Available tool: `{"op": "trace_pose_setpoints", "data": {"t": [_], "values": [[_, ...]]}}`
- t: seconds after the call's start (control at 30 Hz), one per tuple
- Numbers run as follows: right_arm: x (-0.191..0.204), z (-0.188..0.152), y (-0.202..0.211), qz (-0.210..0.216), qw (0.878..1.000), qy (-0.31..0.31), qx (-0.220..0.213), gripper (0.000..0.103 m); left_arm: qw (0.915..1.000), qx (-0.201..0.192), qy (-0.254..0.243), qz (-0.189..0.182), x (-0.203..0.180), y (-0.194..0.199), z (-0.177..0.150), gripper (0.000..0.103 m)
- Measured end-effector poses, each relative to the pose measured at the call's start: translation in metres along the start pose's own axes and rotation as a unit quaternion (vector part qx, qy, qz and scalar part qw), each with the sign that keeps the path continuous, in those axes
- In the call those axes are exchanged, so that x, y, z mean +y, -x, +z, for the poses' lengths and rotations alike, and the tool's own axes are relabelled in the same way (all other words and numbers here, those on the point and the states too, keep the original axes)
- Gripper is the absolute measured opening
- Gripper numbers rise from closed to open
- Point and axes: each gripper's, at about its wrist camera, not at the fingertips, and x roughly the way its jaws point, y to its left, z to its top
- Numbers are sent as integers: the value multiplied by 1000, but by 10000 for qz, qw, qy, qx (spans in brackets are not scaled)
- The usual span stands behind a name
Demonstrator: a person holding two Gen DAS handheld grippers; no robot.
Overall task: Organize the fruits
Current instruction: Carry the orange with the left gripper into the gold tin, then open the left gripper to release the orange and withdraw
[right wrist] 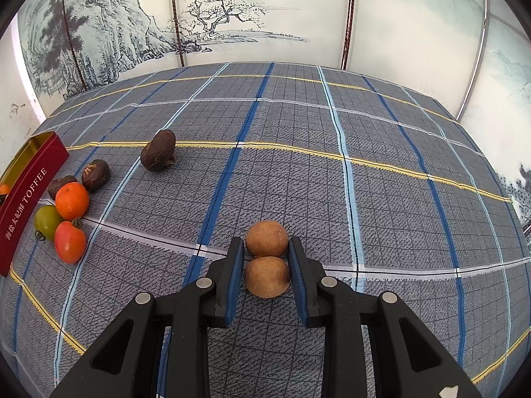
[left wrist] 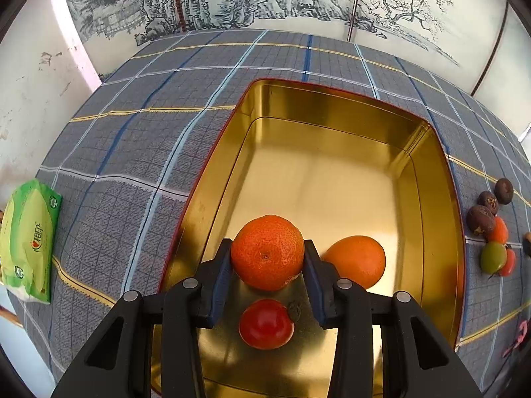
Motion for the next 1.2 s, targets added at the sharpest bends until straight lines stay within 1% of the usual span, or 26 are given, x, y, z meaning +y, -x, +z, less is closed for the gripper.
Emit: {"op": "trace_pose_setpoints", "data": {"t": [0.2,0.47,0.57,0.63,0.83,0.93,0.97,1.07,1.13,1.2], "values": [[0,0,0,-4,10000,2,0,26,9999,37,-83,100,-3,-1,0,42],[0,0,0,-7,10000,3,0,26,9999,45,-103,110,-6,0,0,43],[0,0,0,-6,10000,2,0,26,9999,19,-118,95,-7,4,-1,46],[0,0,0,-3,10000,-1,0,26,9998,-44,-160,109,-9,8,-1,50],[0,0,0,-7,10000,2,0,26,9992,-342,-126,153,-11,31,0,54],[0,0,0,4,10000,-8,-1,26,9986,-513,-86,132,-12,46,-2,62],[0,0,0,3,10000,-8,-1,26,9984,-550,-77,144,-12,50,-3,63],[0,0,0,-1,10000,-5,-1,26,9974,-710,-57,120,-13,65,-9,65],[0,0,0,-4,10000,-4,-2,26,9968,-798,-10,95,-13,74,-16,68],[0,0,0,-3,10000,-5,-2,26,9965,-834,37,67,-13,79,-22,69]]}}
